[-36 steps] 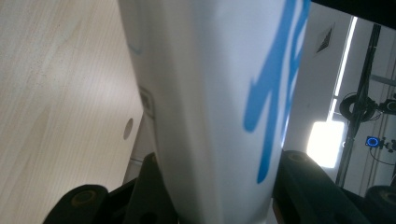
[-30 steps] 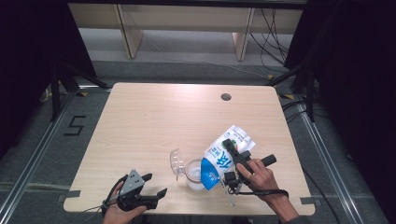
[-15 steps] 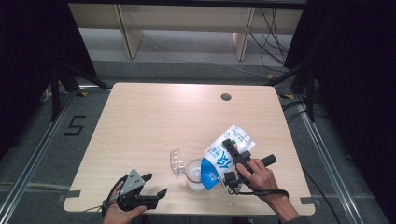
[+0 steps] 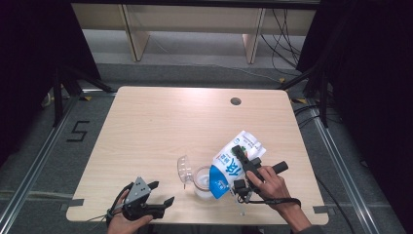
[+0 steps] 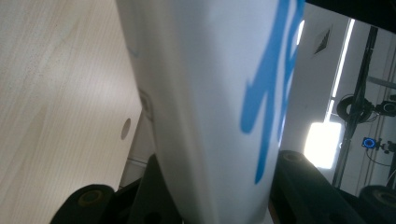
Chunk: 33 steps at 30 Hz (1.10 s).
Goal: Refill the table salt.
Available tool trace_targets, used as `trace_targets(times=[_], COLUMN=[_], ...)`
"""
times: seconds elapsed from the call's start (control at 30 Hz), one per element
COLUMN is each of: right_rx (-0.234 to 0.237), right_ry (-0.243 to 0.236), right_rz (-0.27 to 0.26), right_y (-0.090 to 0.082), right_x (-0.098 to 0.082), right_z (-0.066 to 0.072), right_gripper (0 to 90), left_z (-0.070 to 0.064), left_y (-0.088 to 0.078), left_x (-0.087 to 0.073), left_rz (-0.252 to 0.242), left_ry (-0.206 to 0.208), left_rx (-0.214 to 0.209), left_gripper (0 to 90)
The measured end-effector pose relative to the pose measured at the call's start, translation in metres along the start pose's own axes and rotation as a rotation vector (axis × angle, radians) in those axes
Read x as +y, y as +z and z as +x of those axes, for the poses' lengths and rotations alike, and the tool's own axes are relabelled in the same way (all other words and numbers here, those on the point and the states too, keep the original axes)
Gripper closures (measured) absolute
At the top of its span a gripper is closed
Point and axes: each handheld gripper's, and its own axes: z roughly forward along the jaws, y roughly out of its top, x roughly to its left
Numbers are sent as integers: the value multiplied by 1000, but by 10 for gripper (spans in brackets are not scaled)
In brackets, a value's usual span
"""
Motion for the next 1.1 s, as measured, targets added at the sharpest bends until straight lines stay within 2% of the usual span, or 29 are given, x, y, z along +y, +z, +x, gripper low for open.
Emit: trace_targets(times=[0.1, 0.13, 0.2, 0.23, 0.27, 0.3, 0.4, 0.43, 0.5, 0.67, 0.7, 0.9, 1.0, 1.03, 1.07, 1.1], right_rx=[1, -4, 3, 5, 0, -5, -7, 7, 3, 3, 9, 6, -5, -11, -5, -5], right_ry=[1, -24, -21, 1, -3, -28, -36, -5, -19, -17, 5, 6, -1, -32, -2, -1], right_rz=[4, 2, 6, 11, 5, 0, -1, 10, 10, 12, 17, 17, 6, 0, 7, 8], right_y=[0, 0, 0, -1, 0, 0, 0, -1, -1, -1, -1, -1, 0, 0, 0, 0], right_x=[0, 1, 0, 0, 0, 0, 0, 0, 0, 0, 0, 0, -1, 0, -1, -1], right_z=[0, -3, -2, -1, -1, -3, -4, -1, -3, -2, -1, -1, -2, -4, -2, -2], right_gripper=[726, 727, 727, 727, 728, 728, 729, 730, 730, 732, 732, 734, 735, 735, 735, 735], left_z=[1, 1, 0, 0, 0, 0, 1, 1, 0, 0, 1, 0, 0, 0, 0, 0], left_y=[0, 0, 0, 0, 0, 0, 0, 0, 0, -1, -1, 0, 0, 0, 0, 0], left_x=[0, 0, 0, 0, 0, 0, 0, 0, 0, 0, 0, 0, 0, 0, 0, 0], left_rz=[5, 5, -1, 0, 0, 0, 4, 5, 0, 6, 5, 0, 0, 0, 0, 0], left_ry=[7, 6, 0, 0, 0, 0, 7, 7, 0, 7, 7, 1, 2, 1, 1, 1], left_rx=[0, 0, 0, 0, 0, 0, 0, 0, 0, 2, 2, 1, 1, 2, 1, 1], left_gripper=[217, 217, 217, 217, 217, 217, 217, 217, 217, 217, 217, 217, 217, 217, 217, 217])
